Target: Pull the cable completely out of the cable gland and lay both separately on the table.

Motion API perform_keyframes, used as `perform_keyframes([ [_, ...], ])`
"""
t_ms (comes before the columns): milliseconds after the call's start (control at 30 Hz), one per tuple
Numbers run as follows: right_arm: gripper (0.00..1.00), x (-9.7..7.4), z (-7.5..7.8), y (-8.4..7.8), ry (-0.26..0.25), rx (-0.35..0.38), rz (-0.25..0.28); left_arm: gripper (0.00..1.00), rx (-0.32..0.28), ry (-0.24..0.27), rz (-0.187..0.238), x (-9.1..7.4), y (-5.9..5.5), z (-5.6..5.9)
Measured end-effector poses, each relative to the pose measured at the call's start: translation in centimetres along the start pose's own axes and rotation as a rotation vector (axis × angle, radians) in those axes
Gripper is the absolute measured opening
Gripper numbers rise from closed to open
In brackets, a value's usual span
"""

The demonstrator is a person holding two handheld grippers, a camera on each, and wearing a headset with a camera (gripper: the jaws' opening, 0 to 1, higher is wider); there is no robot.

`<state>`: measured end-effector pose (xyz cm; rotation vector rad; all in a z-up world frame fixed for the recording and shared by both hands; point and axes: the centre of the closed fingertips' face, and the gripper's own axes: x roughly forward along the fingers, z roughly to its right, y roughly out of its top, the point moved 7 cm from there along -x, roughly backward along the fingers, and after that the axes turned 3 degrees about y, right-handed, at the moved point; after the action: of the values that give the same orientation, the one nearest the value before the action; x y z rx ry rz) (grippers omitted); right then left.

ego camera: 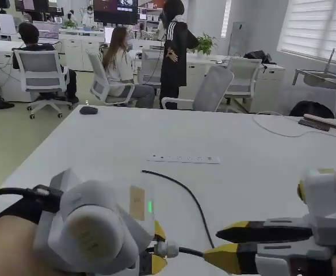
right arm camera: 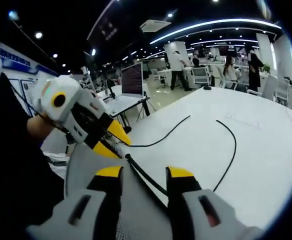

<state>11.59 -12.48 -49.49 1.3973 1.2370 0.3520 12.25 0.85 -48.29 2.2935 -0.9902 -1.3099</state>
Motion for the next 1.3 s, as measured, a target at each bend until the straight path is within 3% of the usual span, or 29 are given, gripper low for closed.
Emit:
perform_keyframes([
  [100,0.34,0.9,-0.8,0.8,0.049,-0.034,-0.005,0.16,0.032,0.024,-0.014,-0.5,0.4,0.4],
  [200,0.31,1.2,-1.4,1.5,0.085,-0.058,0.001,0.16,0.043,0.032,0.027,-1.1,0.9,0.3],
  [300,0.3,1.2,-1.8,2.3,0.133,-0.047,0.024,0.16,0.008,0.027,0.06,-1.8,1.2,-0.2],
  [433,0.27,1.0,-2.2,2.7,0.173,-0.034,0.03,0.16,0.033,0.029,0.071,-2.3,1.3,-0.4],
  [533,0.25,0.9,-2.7,2.4,0.234,-0.083,-0.004,0.16,0.031,0.011,0.108,-2.5,1.7,-0.2],
  [700,0.19,1.2,-3.5,2.0,0.309,-0.1,-0.056,0.16,0.049,-0.012,0.112,-2.3,1.9,0.4],
  [800,0.2,1.5,-3.7,1.7,0.32,-0.155,-0.102,0.16,0.062,-0.029,0.112,-2.1,1.9,0.6],
  [1167,0.13,2.1,-3.1,1.2,0.354,-0.071,-0.121,0.16,0.101,-0.072,0.091,-1.8,1.6,1.5],
  [1300,0.13,2.4,-3.2,1.0,0.354,-0.073,-0.13,0.16,0.1,-0.087,0.076,-1.8,1.4,1.7],
])
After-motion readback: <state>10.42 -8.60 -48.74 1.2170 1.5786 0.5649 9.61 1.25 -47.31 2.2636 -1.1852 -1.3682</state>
